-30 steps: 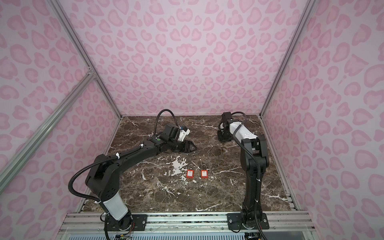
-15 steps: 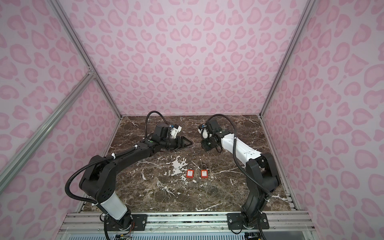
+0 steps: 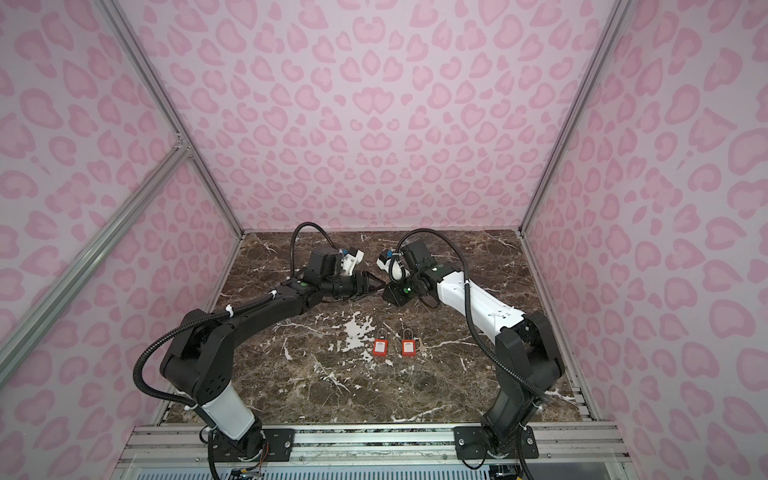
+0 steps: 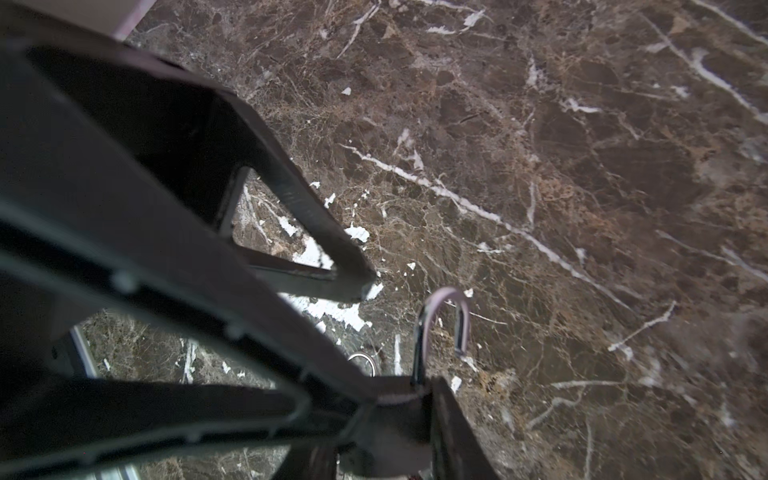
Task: Lock with the key
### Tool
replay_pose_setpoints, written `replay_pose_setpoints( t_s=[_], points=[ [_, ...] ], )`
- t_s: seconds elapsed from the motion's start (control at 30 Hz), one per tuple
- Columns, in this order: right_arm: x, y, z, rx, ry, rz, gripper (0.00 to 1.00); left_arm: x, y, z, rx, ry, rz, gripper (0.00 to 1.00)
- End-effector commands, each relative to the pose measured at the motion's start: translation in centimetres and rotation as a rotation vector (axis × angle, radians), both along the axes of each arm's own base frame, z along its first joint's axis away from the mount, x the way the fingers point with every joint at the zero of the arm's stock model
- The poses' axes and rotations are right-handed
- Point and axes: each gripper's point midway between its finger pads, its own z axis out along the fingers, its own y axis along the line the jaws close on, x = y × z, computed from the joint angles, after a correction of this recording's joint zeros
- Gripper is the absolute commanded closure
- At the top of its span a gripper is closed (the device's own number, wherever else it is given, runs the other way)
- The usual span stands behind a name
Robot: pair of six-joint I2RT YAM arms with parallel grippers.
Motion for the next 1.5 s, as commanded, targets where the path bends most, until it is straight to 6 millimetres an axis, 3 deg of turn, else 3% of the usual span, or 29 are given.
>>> replay_pose_setpoints(
  t_s=[0.0, 0.5, 0.97, 1.03, 1.1, 1.27, 1.37, 1.47],
  points=[
    [-0.2, 0.9, 0.6, 0.021, -0.023, 0.033, 0.74, 0.5, -0.3, 0.5, -0.03, -0.023, 0.003, 0.46],
    [-1.0, 2.5, 1.4, 0.05, -0.058, 0.063, 0.75, 0.4, -0.4, 0.4, -0.036, -0.017, -0.003, 0.63],
    [-0.8, 3.0, 1.8, 0.054, -0.081, 0.064, 0.75, 0.5, -0.4, 0.4, -0.035, -0.016, -0.001, 0.96],
    [-0.8, 3.0, 1.8, 0.053, -0.085, 0.063, 0.74, 0.6, -0.4, 0.5, -0.036, -0.021, -0.002, 0.96],
    [-0.8, 2.9, 1.7, 0.049, -0.084, 0.057, 0.7, 0.6, -0.5, 0.8, -0.039, -0.025, -0.004, 0.96],
    [-0.7, 2.6, 1.6, 0.051, -0.082, 0.036, 0.49, 0.6, -0.6, 2.0, -0.059, -0.044, -0.006, 0.96],
    [-0.9, 2.6, 2.1, 0.071, -0.095, 0.028, 0.45, 0.8, -0.6, 3.0, -0.071, -0.057, -0.007, 0.96],
    [-0.5, 1.9, 4.0, 0.15, -0.085, -0.022, 0.42, 1.2, -0.2, 4.1, -0.089, -0.075, 0.002, 0.96]
  ],
)
